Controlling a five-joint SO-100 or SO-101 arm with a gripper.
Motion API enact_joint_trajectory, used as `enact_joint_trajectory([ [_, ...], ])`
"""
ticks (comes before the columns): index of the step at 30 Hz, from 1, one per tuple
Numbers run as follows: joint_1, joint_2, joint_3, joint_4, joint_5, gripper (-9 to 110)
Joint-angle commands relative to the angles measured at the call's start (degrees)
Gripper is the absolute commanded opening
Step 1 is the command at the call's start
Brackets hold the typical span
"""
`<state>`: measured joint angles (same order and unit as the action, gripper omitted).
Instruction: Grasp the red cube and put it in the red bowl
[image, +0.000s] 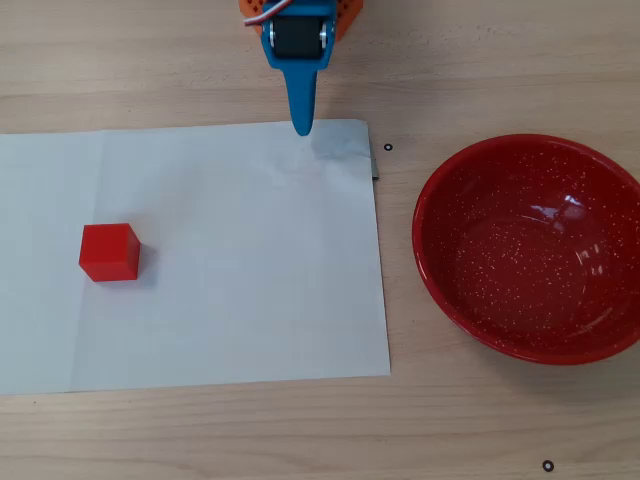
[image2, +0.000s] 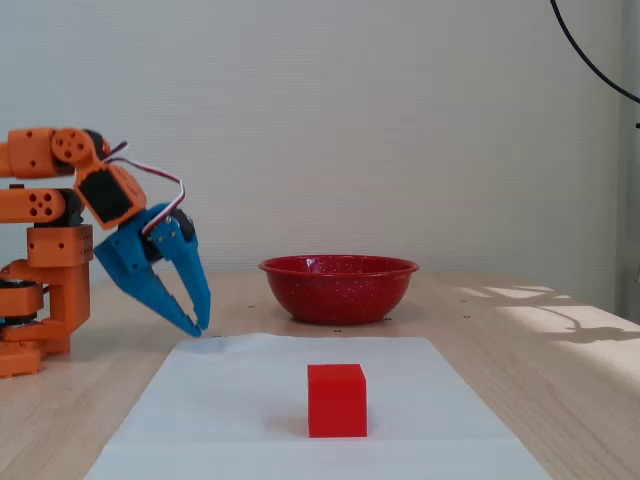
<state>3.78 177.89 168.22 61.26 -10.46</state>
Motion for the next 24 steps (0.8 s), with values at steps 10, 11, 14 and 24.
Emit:
enact_joint_trajectory([
  [10,-1.14,-17.31,-31.99,12.22,7.03,0],
  [11,-1.58,-19.07,-34.37,13.1,7.65,0],
  [14,-3.25,-24.17,-41.13,16.61,10.72,0],
  [24,-13.71,-44.03,-64.95,30.32,16.35,0],
])
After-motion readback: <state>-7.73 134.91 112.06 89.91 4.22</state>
